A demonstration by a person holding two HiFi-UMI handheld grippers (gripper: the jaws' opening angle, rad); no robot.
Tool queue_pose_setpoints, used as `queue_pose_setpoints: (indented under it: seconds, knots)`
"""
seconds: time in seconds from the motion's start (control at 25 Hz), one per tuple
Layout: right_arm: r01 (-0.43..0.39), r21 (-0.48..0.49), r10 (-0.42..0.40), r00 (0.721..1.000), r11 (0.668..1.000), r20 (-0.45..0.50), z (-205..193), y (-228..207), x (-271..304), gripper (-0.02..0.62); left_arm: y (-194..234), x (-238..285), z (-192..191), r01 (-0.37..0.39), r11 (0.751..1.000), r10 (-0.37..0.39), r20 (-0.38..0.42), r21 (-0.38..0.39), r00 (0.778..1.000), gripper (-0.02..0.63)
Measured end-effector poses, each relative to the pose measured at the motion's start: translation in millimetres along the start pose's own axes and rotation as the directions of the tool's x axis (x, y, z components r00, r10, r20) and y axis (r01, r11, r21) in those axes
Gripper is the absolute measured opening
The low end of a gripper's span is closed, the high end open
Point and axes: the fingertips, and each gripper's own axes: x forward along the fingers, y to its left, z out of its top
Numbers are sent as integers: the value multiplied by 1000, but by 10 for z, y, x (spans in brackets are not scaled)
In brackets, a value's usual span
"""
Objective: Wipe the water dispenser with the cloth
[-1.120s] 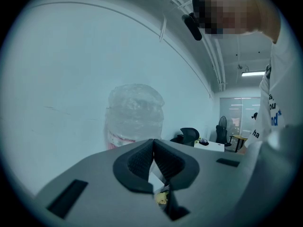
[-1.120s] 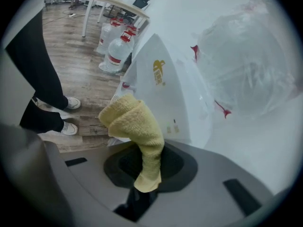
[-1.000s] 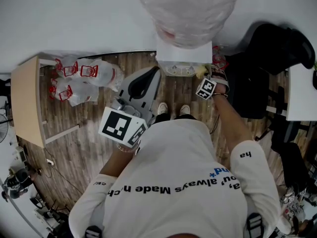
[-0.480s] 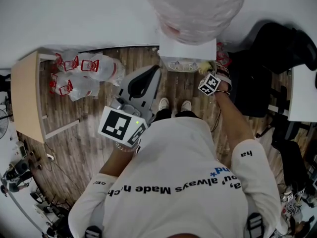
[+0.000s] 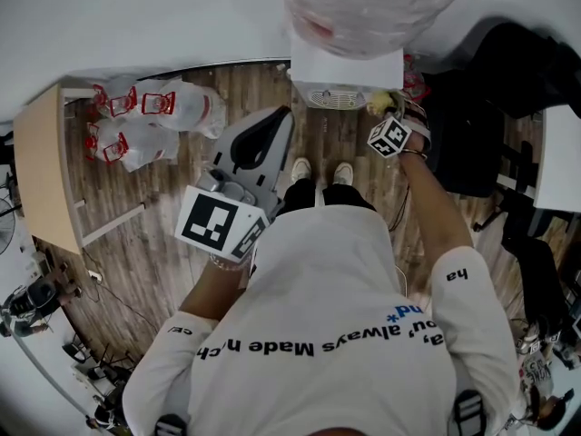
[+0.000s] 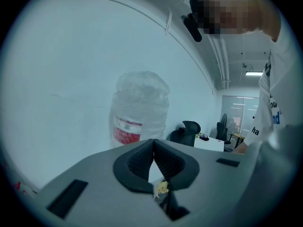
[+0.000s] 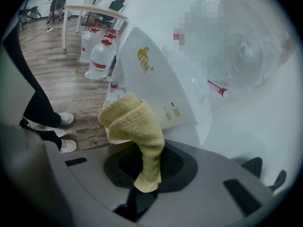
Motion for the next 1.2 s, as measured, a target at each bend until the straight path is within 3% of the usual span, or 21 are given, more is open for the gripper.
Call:
queue_pose_setpoints:
  seconds: [0.52,1.2]
  knots:
    - [-2,40,1,1000,999,2,-104,156,188,60,119,190,-286,13,1000,-14,-25,-20,1000,20]
    - [3,23,-3,1000,1000,7,-186,465,565,60,397,441,-681,22,1000,-23,36,13,999,20]
